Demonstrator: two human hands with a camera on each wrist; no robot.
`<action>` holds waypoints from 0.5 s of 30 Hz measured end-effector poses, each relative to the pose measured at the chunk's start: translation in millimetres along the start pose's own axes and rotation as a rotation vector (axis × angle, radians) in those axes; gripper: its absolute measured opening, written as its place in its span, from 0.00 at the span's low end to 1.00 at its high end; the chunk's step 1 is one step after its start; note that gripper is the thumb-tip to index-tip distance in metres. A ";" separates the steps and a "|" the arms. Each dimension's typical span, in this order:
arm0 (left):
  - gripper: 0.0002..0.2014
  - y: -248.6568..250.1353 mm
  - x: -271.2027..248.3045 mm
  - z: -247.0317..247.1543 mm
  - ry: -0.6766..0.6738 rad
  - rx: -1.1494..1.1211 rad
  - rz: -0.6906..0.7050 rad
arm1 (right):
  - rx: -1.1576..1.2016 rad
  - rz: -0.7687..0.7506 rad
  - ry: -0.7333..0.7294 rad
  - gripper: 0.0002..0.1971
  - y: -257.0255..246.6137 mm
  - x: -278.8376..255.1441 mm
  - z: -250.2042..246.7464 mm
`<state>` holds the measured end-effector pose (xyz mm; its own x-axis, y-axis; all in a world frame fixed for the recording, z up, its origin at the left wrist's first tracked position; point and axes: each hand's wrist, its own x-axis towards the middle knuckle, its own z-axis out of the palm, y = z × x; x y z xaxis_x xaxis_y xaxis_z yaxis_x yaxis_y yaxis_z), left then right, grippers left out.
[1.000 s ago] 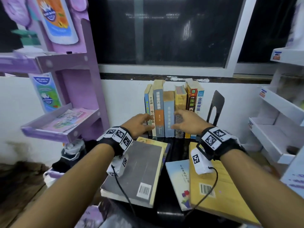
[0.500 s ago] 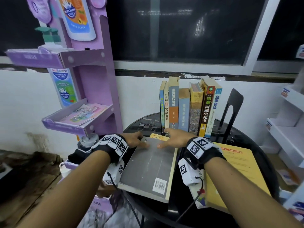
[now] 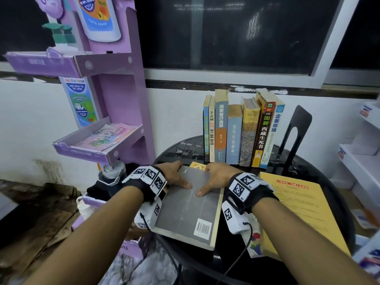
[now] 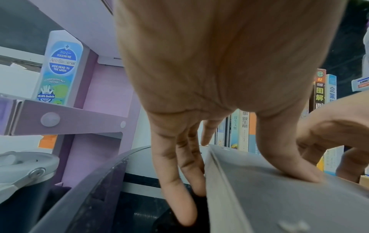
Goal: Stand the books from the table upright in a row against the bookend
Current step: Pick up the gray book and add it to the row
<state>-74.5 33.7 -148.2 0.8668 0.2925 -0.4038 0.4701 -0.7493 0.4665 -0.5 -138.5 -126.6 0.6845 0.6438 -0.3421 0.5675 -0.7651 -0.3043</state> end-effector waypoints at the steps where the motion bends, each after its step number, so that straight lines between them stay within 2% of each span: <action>1: 0.48 0.7 -0.2 0.1 0.005 -0.003 0.009 | -0.008 0.001 0.007 0.39 -0.2 0.9 0.4; 5: 0.44 3.7 -1.0 0.5 0.029 -0.023 0.052 | -0.037 0.012 0.036 0.42 -2.1 0.4 0.4; 10: 0.48 6.5 -1.3 -3.3 0.078 -0.104 0.128 | -0.093 0.021 0.076 0.45 -3.6 -2.1 -6.5; 15: 0.45 11.9 -4.8 -10.0 0.094 -0.151 0.206 | -0.043 0.029 0.097 0.48 -3.0 -5.7 -15.2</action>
<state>-71.4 29.3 -132.8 0.9552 0.2022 -0.2162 0.2952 -0.7038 0.6461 0.7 -140.1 -110.2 0.7412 0.6182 -0.2618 0.5643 -0.7849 -0.2559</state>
